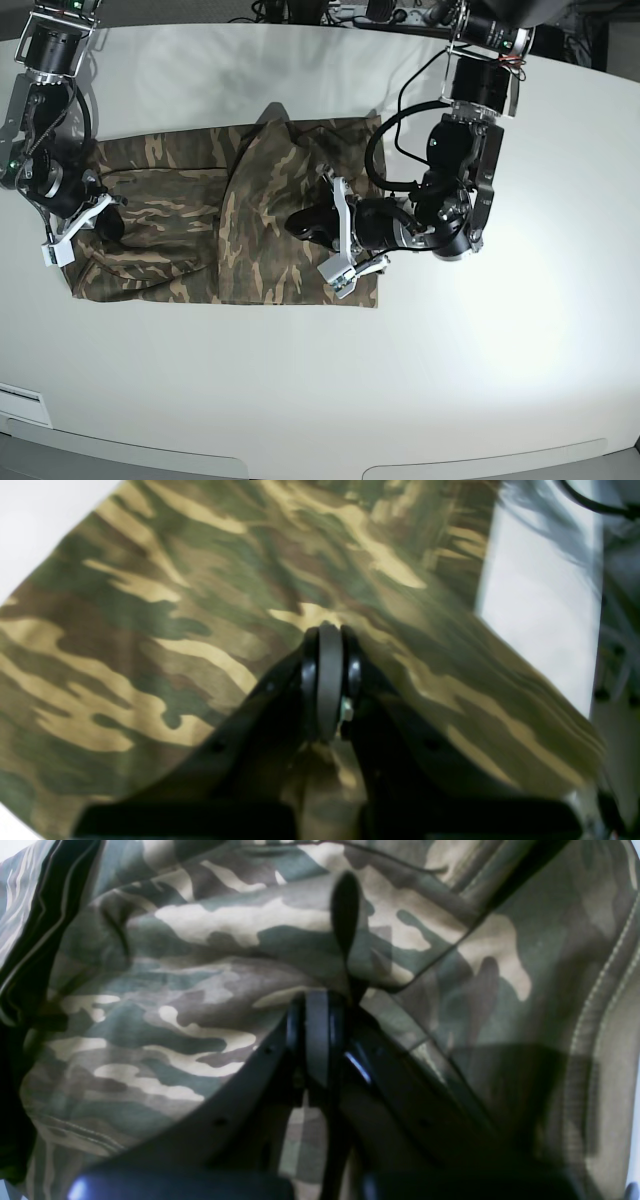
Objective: Fold the T-shirt properly
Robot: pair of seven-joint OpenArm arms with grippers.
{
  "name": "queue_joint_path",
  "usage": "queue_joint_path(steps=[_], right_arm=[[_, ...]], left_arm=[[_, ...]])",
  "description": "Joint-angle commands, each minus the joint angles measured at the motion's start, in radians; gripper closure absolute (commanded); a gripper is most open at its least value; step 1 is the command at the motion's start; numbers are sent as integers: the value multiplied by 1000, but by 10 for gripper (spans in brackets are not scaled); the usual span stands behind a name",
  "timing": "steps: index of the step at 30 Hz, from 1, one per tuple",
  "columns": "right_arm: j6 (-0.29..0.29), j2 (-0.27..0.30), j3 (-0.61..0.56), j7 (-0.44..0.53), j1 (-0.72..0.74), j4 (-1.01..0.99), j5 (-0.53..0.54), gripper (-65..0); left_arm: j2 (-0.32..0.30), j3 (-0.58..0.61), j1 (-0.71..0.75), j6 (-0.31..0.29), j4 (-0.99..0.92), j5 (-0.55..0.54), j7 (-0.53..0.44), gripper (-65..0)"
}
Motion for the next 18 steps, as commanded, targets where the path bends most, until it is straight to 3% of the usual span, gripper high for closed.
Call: queue_joint_path(steps=[1,3,7,10,18], right_arm=[[-3,7,-6,-56,1,-2,-37,0],[-3,7,-6,-55,0,-2,-38,0],[-3,10,-6,-55,1,-2,-37,0],[-3,13,-6,-60,16,-2,-14,0],[16,19,-6,-95,120,0,14,0]], left_arm=[[0,-4,-3,12,15,16,-74,0],[0,-2,31,39,15,79,-136,0],[-1,-2,79,62,13,175,-143,0],[-3,-2,100,100,-7,254,-201,0],[-29,-2,101,111,-140,305,-233,0]])
